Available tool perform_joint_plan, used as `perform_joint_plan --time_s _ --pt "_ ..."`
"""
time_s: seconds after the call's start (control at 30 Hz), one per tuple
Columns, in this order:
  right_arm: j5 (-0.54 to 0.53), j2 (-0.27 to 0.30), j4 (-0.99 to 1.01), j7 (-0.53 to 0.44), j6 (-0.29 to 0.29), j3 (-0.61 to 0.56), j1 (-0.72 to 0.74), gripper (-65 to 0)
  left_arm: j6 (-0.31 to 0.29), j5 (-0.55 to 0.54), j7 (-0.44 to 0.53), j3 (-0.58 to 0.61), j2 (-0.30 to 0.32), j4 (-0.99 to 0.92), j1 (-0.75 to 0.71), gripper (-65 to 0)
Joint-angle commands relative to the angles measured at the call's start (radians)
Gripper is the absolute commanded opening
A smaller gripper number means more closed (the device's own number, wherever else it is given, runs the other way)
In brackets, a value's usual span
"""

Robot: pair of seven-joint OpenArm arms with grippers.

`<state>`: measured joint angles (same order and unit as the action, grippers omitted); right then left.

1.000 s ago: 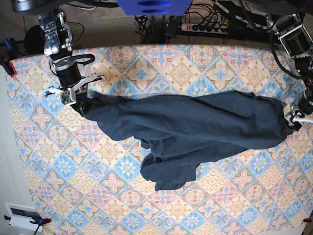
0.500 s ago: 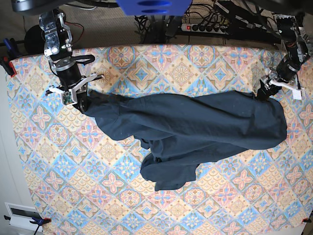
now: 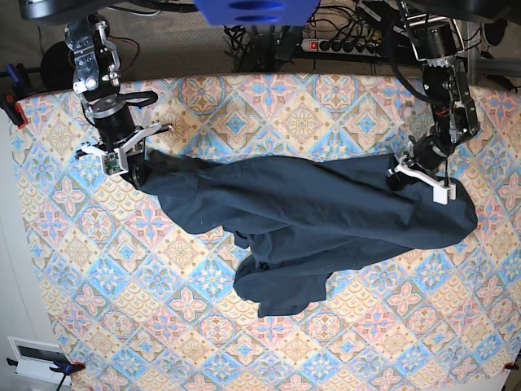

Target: Layout the t-shirt on the table in an organized manner, then fold the t-shirt properly

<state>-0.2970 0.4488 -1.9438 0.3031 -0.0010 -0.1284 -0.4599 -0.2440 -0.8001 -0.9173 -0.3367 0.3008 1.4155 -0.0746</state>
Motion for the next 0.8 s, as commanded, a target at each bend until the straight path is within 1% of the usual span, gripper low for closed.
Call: perform_joint_plan --time_s 0.0,0.07,0.1,0.17,0.23,0.37,0.47,0.5,0.63,0.7,0.77 --pt "-0.001 0.012 -0.015 -0.028 -0.001 0.008 0.005 -64.5 -0.002 -0.028 -0.004 -0.012 0.028 0.035 0.028 -65.0" --pt "-0.001 0.012 -0.015 -0.028 -0.001 0.008 0.005 -64.5 -0.004 -0.069 -0.061 -0.057 0.059 0.112 0.028 -64.8" --pt "-0.001 0.012 -0.015 -0.028 -0.001 0.011 0.005 -64.5 -0.004 -0.095 -0.089 -0.088 0.062 0.155 0.019 -65.0" --pt "-0.001 0.012 -0.015 -0.028 -0.001 0.016 0.005 -64.5 -0.004 -0.158 -0.148 -0.164 0.065 0.253 0.002 -65.0" --pt "-0.001 0.012 -0.013 -0.028 -0.001 0.019 0.011 -64.5 -0.004 -0.203 -0.208 -0.258 0.094 0.324 -0.018 -65.0" --pt "-0.001 0.012 -0.013 -0.026 -0.001 0.031 0.085 -64.5 -0.004 -0.295 -0.297 -0.411 0.176 0.345 -0.027 -65.0" --pt "-0.003 0.012 -0.013 -0.026 -0.001 0.031 0.112 -64.5 -0.004 -0.324 -0.34 -0.499 0.229 0.342 -0.058 -65.0" --pt "-0.003 0.012 -0.013 -0.026 -0.001 0.031 0.115 -64.5 -0.004 -0.324 -0.342 -0.517 0.246 0.342 -0.067 -65.0" --pt "-0.003 0.012 -0.013 -0.025 -0.001 0.026 0.118 -64.5 -0.004 -0.316 -0.342 -0.517 0.317 0.295 -0.129 -65.0" --pt "-0.003 0.012 -0.013 -0.025 -0.001 0.023 0.118 -64.5 -0.004 -0.315 -0.342 -0.517 0.335 0.259 -0.156 -65.0" --pt "-0.003 0.012 -0.013 -0.025 -0.001 0.022 0.117 -64.5 -0.004 -0.31 -0.342 -0.517 0.34 0.232 -0.181 -65.0"
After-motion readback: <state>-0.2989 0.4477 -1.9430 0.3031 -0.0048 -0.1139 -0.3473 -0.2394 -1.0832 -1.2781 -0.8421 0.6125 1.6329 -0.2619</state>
